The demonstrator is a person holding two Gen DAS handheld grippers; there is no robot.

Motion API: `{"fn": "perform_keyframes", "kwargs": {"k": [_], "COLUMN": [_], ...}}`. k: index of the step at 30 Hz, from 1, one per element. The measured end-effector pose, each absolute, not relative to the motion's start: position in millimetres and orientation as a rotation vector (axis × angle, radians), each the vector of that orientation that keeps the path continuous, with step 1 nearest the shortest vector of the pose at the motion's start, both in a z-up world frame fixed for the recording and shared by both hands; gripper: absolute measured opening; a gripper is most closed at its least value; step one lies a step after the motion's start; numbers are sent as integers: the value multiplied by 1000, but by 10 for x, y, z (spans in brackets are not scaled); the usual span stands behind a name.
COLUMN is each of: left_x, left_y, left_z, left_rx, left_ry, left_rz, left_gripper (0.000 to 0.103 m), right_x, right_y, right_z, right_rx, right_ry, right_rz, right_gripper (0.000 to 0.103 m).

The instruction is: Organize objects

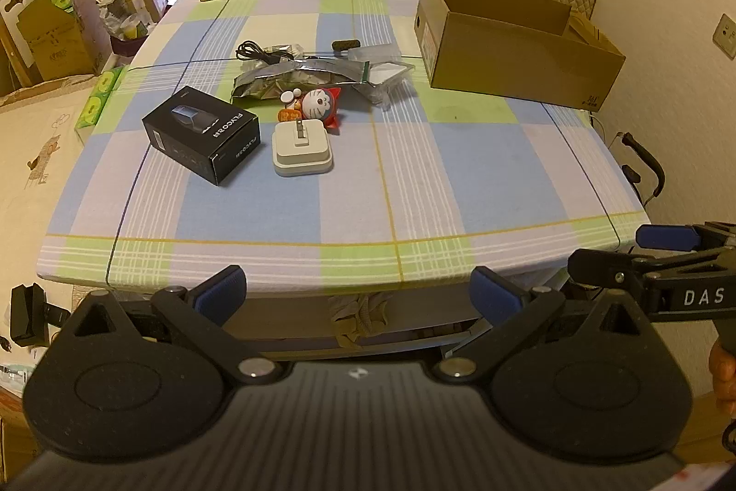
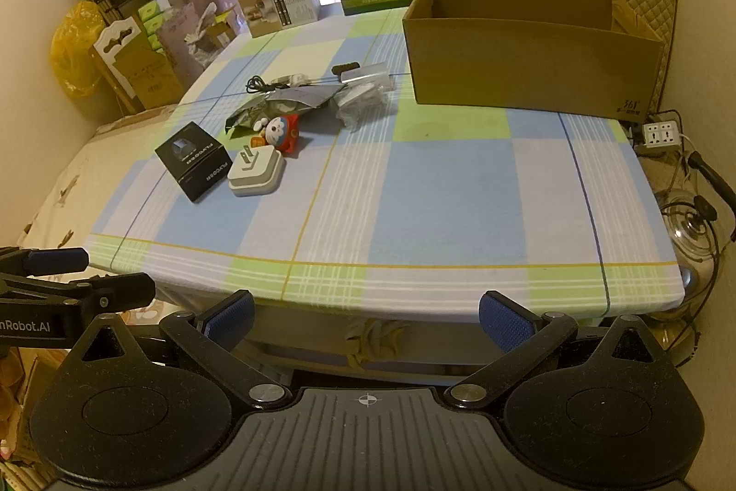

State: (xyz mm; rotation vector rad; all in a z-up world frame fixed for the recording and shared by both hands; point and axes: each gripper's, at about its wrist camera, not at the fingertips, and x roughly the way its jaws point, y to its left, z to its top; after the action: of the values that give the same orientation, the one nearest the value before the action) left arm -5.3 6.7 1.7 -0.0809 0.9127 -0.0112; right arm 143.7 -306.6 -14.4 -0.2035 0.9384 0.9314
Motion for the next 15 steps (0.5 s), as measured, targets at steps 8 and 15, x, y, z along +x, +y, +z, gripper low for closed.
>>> {"fn": "perform_keyframes", "kwargs": {"k": [8, 15], "left_x": [-89, -71], "left_y": [96, 84], "left_z": [18, 11], "left_rx": [-82, -82], "left_ry": [917, 917], "left_rz": [-4, -3], "left_gripper": [102, 102], "right_x": [1413, 1416], "right_y": [-3016, -3019], "right_z": [-181, -185], "right_rx": [-205, -214], "right_ry": [946, 944], "right_rz": [932, 934], "right_gripper": [101, 101]}}
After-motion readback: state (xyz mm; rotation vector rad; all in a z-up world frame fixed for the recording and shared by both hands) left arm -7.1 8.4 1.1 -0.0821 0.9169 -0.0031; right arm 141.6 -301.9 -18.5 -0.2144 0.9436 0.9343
